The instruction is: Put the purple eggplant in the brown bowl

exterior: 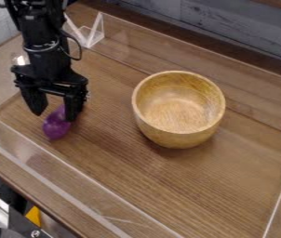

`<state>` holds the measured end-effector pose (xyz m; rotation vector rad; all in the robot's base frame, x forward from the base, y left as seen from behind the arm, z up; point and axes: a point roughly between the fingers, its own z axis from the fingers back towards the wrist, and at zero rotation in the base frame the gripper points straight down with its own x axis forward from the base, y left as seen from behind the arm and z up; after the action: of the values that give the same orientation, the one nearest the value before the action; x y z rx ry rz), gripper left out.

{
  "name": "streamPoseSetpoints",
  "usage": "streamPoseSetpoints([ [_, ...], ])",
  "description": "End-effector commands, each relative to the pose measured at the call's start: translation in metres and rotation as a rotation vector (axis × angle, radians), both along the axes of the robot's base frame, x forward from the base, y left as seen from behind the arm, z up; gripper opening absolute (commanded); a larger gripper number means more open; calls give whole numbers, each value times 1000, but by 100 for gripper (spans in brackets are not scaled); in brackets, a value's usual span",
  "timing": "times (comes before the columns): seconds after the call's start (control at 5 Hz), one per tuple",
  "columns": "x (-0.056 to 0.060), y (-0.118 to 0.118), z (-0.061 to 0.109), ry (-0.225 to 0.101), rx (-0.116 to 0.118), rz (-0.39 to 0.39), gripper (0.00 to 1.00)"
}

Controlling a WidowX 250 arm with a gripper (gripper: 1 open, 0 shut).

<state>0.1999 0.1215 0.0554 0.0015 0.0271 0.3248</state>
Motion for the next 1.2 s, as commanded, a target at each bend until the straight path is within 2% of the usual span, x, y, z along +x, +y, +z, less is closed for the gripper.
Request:
streamPoseSetpoints([
  [0.0, 3, 5, 0, -24, 16, 20, 100],
  [0.6, 6, 7, -16, -38, 13, 34, 100],
  [0.8, 7, 7, -19, -36, 12, 41, 0],
  [1.0, 8, 5, -13, -34, 10, 45, 0],
])
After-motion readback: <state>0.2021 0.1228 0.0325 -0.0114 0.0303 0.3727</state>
